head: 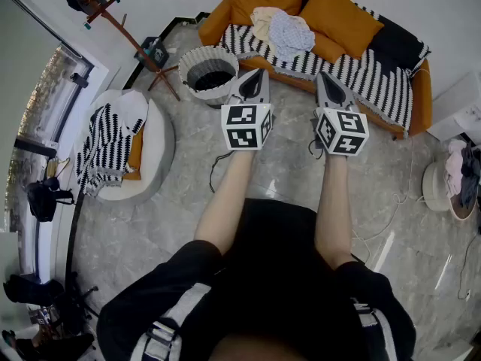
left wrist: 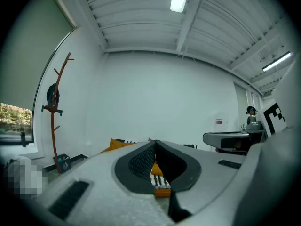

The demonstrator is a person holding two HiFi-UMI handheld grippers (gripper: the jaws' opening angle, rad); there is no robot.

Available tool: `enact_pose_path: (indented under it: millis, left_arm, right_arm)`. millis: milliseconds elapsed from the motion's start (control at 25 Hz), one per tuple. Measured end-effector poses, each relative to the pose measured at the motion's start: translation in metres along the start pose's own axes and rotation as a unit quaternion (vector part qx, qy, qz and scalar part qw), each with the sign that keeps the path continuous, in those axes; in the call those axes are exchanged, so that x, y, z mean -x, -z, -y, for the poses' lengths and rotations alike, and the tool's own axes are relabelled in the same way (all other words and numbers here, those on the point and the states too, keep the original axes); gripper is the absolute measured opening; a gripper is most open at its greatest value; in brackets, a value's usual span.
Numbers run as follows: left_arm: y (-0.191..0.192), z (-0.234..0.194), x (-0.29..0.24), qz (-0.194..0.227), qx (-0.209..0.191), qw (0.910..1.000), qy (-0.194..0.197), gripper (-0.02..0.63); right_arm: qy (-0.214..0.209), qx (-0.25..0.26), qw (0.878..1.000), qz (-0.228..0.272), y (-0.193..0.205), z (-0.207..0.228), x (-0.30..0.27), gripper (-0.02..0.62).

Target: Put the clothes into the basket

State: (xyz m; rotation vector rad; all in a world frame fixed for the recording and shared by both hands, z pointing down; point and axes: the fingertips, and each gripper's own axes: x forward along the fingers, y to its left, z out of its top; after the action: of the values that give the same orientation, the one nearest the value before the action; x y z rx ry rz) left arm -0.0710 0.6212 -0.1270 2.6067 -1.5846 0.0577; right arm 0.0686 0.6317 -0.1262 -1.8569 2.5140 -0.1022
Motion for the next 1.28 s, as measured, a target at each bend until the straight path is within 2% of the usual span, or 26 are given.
enact_pose_path:
  millis: [120, 400, 560, 960, 1280]
  left_arm:
    - [-0.001, 0.001, -0.001, 0.000, 0.001, 1.0000, 0.001, 0.008]
    - [-0.001, 0.004, -0.005, 0.001, -0.002, 1.0000, 0.008, 0.008]
    - [-0.001, -0.002, -0.006, 0.001, 0.001, 1.0000, 0.006, 0.008]
    - [-0.003, -0.015, -0.023, 0.013, 0.013, 0.9998, 0.010, 0.008]
    - [-0.011, -0.041, -0.066, 0.037, 0.021, 0.9990, 0.015, 0.008]
  right_arm:
    - [-0.001, -0.001, 1.000, 0.000, -0.001, 0.002, -0.001, 0.012]
    - [0.038, -0.026, 0.999, -0.004, 0.003, 0.028, -0.004, 0.012]
    - [0.042, -0.034, 0.999, 0.001, 0.001, 0.034, -0.005, 0.012]
    - [0.043, -0.027, 0.999, 0.003, -0.006, 0.046, -0.022, 0.013]
    - [0.049, -0.005, 0.999, 0.007, -0.011, 0.066, -0.063, 0.014]
